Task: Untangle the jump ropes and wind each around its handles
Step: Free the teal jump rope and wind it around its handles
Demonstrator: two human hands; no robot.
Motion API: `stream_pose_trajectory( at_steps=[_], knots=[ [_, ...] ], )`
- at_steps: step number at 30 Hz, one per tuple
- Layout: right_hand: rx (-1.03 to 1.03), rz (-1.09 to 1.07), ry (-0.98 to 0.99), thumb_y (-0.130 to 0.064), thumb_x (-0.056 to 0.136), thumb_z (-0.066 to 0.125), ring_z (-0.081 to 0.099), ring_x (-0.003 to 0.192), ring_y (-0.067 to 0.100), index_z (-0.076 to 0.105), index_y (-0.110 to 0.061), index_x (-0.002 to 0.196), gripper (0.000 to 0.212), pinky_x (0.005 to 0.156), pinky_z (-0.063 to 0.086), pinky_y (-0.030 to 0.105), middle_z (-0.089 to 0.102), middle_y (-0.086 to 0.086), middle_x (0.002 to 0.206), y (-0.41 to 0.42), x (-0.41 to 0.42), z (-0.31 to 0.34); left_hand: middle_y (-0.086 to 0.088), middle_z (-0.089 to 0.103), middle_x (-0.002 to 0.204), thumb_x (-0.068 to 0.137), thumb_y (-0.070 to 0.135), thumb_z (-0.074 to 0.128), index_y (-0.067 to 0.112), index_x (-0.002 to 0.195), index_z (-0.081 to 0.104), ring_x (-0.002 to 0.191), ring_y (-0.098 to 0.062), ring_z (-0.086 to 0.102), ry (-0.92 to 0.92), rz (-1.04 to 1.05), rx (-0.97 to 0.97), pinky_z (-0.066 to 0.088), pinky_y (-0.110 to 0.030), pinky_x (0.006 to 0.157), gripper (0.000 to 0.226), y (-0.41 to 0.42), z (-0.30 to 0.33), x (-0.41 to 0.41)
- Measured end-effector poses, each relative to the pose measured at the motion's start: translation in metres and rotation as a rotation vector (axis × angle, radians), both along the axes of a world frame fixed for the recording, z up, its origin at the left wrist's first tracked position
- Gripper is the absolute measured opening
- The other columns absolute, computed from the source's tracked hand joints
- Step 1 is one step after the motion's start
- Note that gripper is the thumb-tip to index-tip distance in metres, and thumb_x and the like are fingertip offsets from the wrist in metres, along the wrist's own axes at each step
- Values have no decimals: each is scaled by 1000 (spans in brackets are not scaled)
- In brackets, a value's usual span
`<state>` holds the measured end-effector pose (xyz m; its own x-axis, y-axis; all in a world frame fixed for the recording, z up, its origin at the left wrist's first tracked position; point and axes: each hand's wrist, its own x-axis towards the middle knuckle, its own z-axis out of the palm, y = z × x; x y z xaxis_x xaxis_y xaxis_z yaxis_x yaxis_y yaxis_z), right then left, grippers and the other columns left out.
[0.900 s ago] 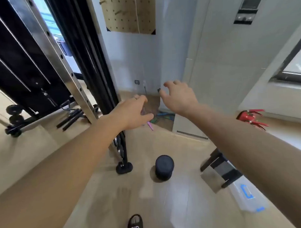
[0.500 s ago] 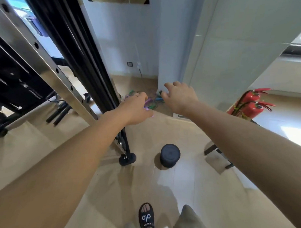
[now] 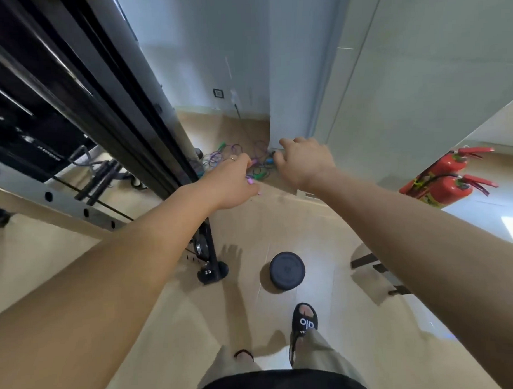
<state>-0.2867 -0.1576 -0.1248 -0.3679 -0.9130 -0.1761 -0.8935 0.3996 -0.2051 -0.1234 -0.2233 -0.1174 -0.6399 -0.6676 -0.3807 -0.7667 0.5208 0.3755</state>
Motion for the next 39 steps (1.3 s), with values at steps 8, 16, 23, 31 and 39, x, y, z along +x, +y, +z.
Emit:
stream_pose_trajectory(
  at_steps=[8,16,23,31,39],
  knots=[
    [63,109,-8,-40,103,30,49,125,36,51,-18,138,46,99,39,42,57,15,135,-57,-50,-34,-6,49,142,96,44,52,21,140,47,132,-28,48,-82,85,-27,38,-41,106,50,-40,-24,-43],
    [125,158,-13,-34,100,39,51,123,34,53,-20,135,40,96,41,40,58,13,130,-158,-71,-57,-8,56,124,100,46,46,18,135,46,119,-30,54,-105,117,19,43,-41,99,45,-139,-56,-56],
    [178,102,-42,-32,99,40,51,121,34,52,-21,135,39,96,41,40,57,11,128,-251,-78,-77,-9,57,125,100,44,48,21,142,45,117,-29,55,-70,73,95,47,-45,99,47,-242,-84,-64],
    [246,100,-61,-30,100,40,48,126,32,51,-21,137,40,99,39,39,55,10,133,-329,-107,-99,-8,51,135,101,43,50,14,138,47,122,-30,53,-89,102,165,46,-45,101,47,-320,-107,-90],
    [271,259,-28,-28,100,41,52,120,35,53,-13,125,31,95,39,40,58,14,127,-417,-146,-150,-6,59,118,100,41,50,17,129,51,108,-27,59,-111,250,182,50,-49,96,38,-381,-144,-130]
  ],
)
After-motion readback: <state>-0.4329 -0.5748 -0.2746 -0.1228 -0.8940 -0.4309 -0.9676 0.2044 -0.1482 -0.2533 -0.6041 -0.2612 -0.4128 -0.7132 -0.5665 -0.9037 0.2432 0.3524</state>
